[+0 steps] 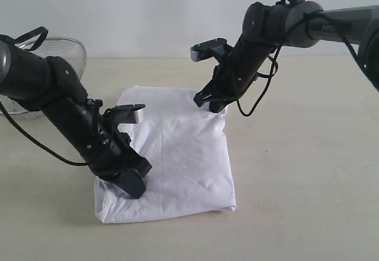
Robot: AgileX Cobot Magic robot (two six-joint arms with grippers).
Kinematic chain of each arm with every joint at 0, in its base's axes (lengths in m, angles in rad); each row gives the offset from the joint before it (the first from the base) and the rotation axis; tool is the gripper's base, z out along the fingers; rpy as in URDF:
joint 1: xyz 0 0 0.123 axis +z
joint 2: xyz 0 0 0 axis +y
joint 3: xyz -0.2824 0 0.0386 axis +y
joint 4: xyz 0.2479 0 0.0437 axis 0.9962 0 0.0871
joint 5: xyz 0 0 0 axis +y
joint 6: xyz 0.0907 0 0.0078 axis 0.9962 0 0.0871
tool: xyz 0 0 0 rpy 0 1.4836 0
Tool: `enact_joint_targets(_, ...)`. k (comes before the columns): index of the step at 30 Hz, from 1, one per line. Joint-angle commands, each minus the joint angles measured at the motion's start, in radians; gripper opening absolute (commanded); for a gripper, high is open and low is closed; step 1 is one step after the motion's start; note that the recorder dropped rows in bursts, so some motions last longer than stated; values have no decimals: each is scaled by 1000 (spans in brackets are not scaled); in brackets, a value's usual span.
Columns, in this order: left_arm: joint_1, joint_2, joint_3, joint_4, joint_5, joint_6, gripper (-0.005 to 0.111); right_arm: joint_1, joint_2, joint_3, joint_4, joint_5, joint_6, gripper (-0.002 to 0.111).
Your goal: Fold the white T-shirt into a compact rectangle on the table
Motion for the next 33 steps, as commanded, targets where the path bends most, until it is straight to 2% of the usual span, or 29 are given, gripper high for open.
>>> enact_joint_targets(1,4,10,23,51,-27,-10,5,-36,33,-93,-10,-34,-2,0)
enact_joint_targets(3,4,1,20,51,-27,-8,5,-61,32,-136,-8,-14,17,0)
enact_joint_targets(7,4,-1,16,51,-55,2,5,-71,30,-216,-16,233,3,0)
enact_joint_targets(11,4,-1,11,47,-52,2,5,-71,34,-214,-11,261,3,0)
enact_joint_targets(24,4,-1,11,47,-36,6,5,-71,137,-204,22,109,3,0)
enact_joint_targets(33,4,-1,11,63,-28,3,5,-71,154,-206,11,-101,3,0)
